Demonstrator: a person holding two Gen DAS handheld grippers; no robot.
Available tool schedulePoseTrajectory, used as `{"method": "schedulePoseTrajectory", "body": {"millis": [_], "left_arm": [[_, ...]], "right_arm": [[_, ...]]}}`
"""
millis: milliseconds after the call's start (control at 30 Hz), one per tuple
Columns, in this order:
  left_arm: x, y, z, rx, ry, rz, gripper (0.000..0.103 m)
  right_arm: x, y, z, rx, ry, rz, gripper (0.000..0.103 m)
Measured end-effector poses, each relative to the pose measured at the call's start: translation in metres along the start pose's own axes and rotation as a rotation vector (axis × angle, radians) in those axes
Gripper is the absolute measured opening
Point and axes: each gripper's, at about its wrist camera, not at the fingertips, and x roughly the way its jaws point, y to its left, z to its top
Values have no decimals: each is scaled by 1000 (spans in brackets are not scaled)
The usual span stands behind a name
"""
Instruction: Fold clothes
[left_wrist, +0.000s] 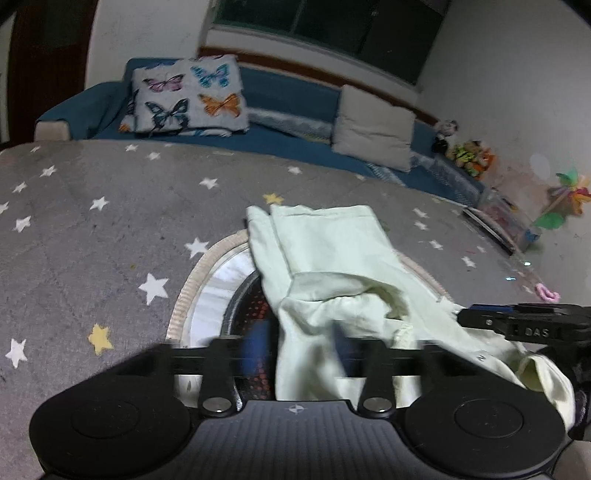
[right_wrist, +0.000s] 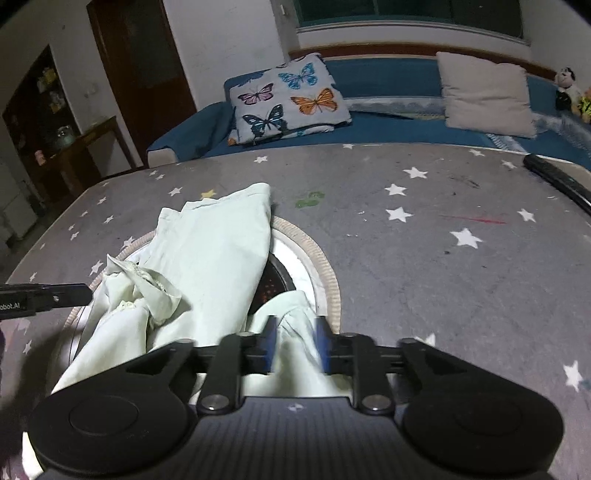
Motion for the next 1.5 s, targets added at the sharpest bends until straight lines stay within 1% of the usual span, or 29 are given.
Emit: {"method": "schedulePoseTrajectory", "body": {"millis": [100,133,167,200,233,267,333,367,433,533,633,800,1000,1100,1133,1233,1333,1400,1433,1500], "left_arm": [[10,-1,0,-1,21,-23,56],[12,0,-1,-9,28,-35,54],[15,0,-2,-17,35,-47,53],[17,1,-2,-25,43,-59,48],[20,2,-3,-33,50,-71,29],[22,2,-4,-41,57,-84,13],[19,3,-6,-48,42,-83,4],[15,4,-6,-50,29,-76,2],[3,6,-6,-63,-1,-64,1],[-26,9,-3,-73,-82,-46,0],[-55,12,-1,-65,-146,-17,0],[-99,25,-5,-112,-218,32,0],[-149,45,-26,-171,-258,85,0],[-171,58,-46,-203,-235,107,0],[-177,63,-53,-213,-225,114,0],[-187,73,-77,-223,-169,135,0],[-186,83,-98,-232,-93,169,0],[-185,87,-103,-239,-59,185,1],[-184,89,-106,-243,-43,192,2],[-187,87,-102,-229,-55,201,5]], "right_arm": [[8,-1,2,-13,17,7,33],[10,-1,2,-11,27,16,32],[12,-2,1,-10,36,26,30],[14,-2,1,-10,45,33,20],[14,0,0,-12,50,35,9],[14,1,-1,-10,52,33,7],[10,2,-3,-2,37,26,3],[6,3,-4,0,19,18,2],[-4,5,-5,3,-15,2,2],[-27,9,-5,6,-81,-34,2],[-51,12,-4,9,-150,-66,2],[-93,15,-5,25,-270,-125,2],[-142,4,-14,82,-380,-202,2],[-164,-7,-28,131,-418,-242,2],[-169,-11,-35,155,-419,-252,2],[-179,-26,-60,227,-375,-279,2],[-176,-43,-88,285,-264,-298,2],[-170,-48,-107,278,-172,-306,3],[-171,-50,-114,277,-151,-313,5],[-174,-52,-118,267,-137,-332,7]]}}
